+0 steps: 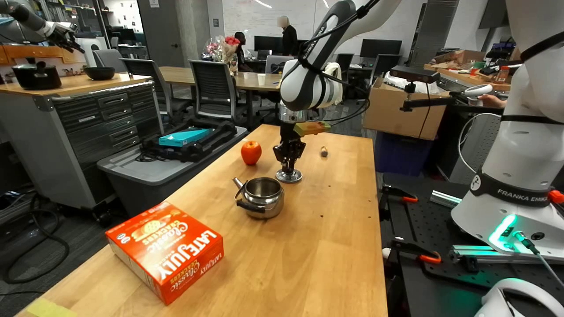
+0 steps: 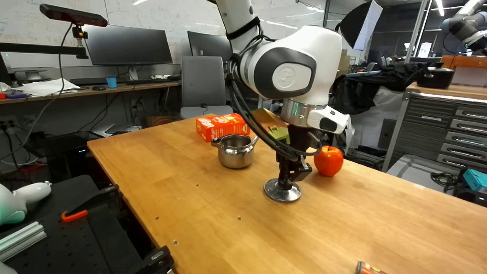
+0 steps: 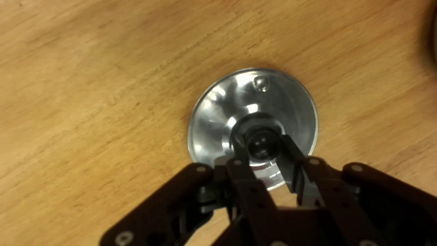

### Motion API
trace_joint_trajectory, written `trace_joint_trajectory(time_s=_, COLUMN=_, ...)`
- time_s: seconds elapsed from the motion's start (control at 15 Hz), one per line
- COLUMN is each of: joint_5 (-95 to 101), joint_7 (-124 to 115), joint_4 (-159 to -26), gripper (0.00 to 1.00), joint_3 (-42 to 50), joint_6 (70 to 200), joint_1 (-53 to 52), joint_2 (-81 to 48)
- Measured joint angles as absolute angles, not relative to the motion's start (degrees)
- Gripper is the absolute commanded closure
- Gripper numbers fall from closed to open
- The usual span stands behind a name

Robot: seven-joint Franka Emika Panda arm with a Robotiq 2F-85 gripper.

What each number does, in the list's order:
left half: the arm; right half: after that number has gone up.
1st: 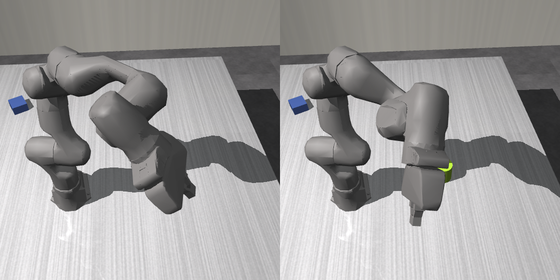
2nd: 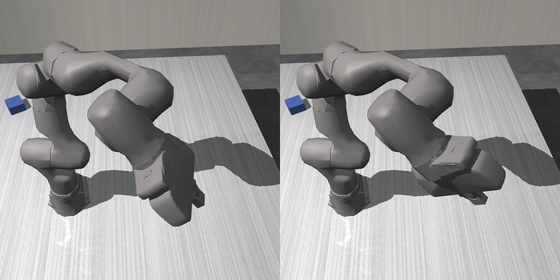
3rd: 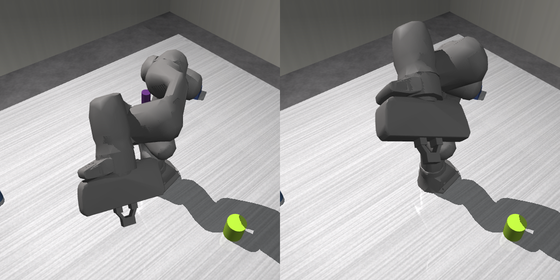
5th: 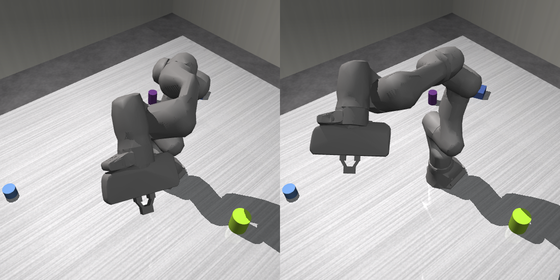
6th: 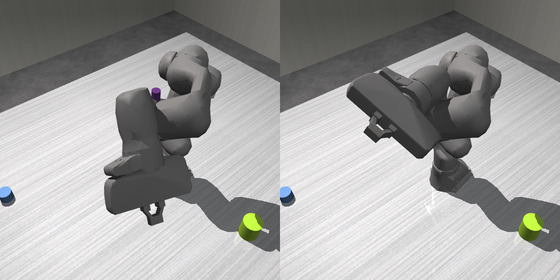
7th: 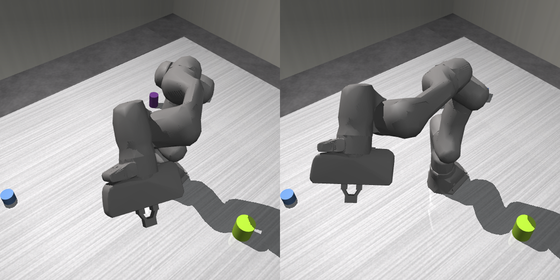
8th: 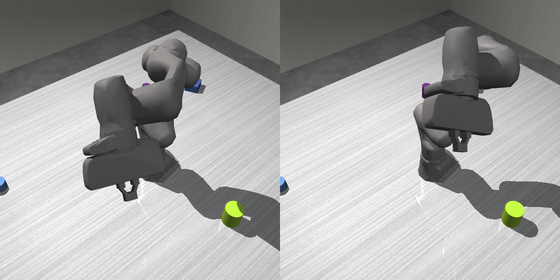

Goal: Take the lid from the table and put it on the kettle

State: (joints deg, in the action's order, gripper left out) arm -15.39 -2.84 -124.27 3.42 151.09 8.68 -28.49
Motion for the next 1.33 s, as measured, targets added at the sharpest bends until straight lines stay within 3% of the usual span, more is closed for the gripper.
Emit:
trace_joint_trajectory(time_s=0.67, joint_5=-7.23, joint_7=-5.69, joint_4=-124.33, gripper=0.93, joint_3=5.46, joint_6=146.35, joint_1=6.11, joint_2=-24.67)
trace_joint_trajectory(time_s=1.33, joint_5=-0.74, joint_7=-6.89, joint_4=-129.94, gripper=0.93, joint_3=5.38, joint_6=140.23, joint_1=3.40, joint_2=-10.97)
